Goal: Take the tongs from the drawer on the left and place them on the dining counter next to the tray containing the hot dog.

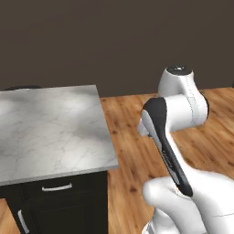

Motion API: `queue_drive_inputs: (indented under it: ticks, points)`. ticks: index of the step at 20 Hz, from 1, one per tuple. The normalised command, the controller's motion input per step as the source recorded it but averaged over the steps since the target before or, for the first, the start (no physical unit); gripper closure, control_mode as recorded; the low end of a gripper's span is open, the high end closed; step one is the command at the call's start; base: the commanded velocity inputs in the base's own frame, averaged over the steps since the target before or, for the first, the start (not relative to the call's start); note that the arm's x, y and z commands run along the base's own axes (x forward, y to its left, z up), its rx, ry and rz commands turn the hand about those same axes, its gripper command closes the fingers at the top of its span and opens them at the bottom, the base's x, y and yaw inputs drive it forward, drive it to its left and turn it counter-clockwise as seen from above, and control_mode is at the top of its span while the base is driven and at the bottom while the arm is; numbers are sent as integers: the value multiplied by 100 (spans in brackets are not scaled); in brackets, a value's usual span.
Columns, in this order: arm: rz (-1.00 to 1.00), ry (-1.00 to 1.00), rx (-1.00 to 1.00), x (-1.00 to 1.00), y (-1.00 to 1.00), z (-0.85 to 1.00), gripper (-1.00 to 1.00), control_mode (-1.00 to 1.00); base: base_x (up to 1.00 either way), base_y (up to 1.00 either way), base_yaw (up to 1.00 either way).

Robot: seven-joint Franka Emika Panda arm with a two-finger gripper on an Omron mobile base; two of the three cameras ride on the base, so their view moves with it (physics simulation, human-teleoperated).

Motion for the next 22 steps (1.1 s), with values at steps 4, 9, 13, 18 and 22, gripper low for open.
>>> queue_drive_inputs:
  ticks: [4, 9, 13, 18, 22]
  points:
    - [22, 0, -23, -86, 88, -45, -100, -100, 0, 0, 0]
    - [30, -15, -27, -77, 100, -47, -100, -100, 0, 0, 0]
    - [35, -26, -24, -41, 94, -50, -100, -100, 0, 0, 0]
    - [31, -16, -19, -2, 58, -68, -100, -100, 0, 0, 0]
    - [33, -13, -18, 1, 41, -63, -100, -100, 0, 0, 0]
